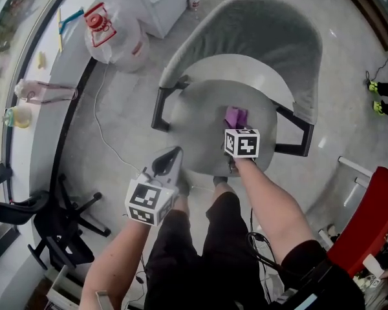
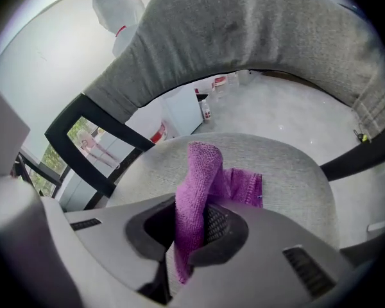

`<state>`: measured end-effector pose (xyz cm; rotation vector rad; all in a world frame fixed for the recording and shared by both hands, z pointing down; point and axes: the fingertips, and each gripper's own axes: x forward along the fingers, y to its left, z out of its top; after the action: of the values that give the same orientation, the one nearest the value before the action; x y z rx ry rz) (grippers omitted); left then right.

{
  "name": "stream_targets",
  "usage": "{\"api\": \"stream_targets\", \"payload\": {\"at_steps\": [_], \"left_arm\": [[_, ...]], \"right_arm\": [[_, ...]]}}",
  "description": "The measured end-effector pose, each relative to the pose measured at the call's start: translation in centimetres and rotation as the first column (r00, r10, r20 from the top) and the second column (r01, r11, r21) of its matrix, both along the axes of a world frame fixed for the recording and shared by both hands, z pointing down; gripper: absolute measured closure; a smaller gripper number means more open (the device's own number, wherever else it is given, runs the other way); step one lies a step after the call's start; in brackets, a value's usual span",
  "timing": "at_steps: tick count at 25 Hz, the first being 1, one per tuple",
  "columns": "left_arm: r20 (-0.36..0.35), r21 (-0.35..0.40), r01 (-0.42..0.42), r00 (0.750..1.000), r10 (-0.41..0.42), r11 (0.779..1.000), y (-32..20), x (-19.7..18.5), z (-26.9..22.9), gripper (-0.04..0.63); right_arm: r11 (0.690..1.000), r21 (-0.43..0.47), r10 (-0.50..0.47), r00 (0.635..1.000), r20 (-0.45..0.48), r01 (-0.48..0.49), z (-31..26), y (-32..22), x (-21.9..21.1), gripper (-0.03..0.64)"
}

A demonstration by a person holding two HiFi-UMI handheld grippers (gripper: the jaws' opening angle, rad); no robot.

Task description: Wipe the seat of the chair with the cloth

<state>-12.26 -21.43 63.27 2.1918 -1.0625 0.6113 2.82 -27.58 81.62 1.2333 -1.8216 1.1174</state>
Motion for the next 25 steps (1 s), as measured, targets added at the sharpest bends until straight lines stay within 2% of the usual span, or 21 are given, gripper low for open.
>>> {"api": "stream_targets", "payload": {"at_steps": [3, 8, 12, 18, 25], "left_arm": [[0.000, 0.001, 0.023, 1.000, -0.023, 1.000, 0.2, -1.3, -0.2, 0.598], [0.004, 0.006, 0.063, 0.998, -0.063, 0.998, 0.3, -3.6, -0.6, 0.598], [0.012, 0.005, 0.081, 0.997, -0.081, 0.997, 1.1, -5.1, -0.8, 0.598], [0.011, 0.002, 0.111, 0.994, -0.111, 0.994, 1.6, -6.3, -1.0, 0.598], [0.017, -0.002, 0.094, 0.995, -0.094, 0.996, 1.1, -5.7, -0.7, 0.598]], "right_arm": [[1.000, -0.005, 0.028, 0.999, 0.045, -0.028, -0.4, -0.6, -2.7, 0.580], [0.998, -0.007, -0.054, 0.994, 0.099, 0.054, -0.2, -1.1, -8.5, 0.580], [0.997, -0.020, -0.075, 0.990, 0.120, 0.078, -0.1, -1.1, -11.7, 0.580], [0.995, -0.026, -0.090, 0.980, 0.176, 0.096, 0.2, -1.3, -14.7, 0.580], [0.996, 0.024, -0.094, 0.938, 0.334, 0.091, -3.1, -2.2, -16.2, 0.580]]}}
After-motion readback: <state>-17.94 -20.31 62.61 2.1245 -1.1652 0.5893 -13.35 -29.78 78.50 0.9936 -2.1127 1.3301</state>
